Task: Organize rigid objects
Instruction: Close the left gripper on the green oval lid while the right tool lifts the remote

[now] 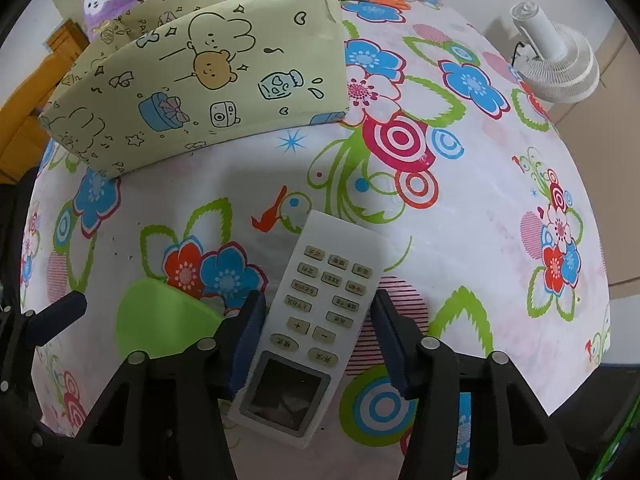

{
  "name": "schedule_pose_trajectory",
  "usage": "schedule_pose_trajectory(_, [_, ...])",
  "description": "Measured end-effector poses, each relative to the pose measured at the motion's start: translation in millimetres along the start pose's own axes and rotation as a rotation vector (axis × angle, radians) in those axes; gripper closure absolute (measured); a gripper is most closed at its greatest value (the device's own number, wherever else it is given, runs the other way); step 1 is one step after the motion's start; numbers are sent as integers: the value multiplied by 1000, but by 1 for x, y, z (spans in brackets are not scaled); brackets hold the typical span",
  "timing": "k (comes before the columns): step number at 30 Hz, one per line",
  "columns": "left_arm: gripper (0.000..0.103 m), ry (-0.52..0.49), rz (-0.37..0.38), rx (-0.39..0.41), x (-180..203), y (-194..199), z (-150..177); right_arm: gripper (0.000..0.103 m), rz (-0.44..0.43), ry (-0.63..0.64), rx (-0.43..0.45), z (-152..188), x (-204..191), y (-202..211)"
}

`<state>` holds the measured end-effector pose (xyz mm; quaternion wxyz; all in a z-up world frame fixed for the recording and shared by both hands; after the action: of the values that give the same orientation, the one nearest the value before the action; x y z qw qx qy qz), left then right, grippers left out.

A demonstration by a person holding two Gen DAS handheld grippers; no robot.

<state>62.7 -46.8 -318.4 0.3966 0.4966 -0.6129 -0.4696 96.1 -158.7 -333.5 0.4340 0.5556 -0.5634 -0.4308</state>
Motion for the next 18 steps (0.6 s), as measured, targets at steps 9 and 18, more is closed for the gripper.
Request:
schedule_pose_trajectory(9, [3, -16, 28, -24, 16, -6, 2, 54, -19, 32, 14, -5, 14, 10])
schedule_pose_trajectory(18, [4, -22, 18, -56, 30, -18, 14, 54, -31, 46, -3, -4, 20, 4])
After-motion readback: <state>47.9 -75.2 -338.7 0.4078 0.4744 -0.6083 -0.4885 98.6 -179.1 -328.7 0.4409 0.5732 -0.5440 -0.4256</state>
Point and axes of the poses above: each gripper's, at about its wrist camera, not at the fingertips, and y roughly against the way its jaws point, x to its right, z to its underside, the point moved 10 cm from there along -y, roughly the way its jaws point, and after that the axes turned 2 degrees about z, right-handed, at the moved point
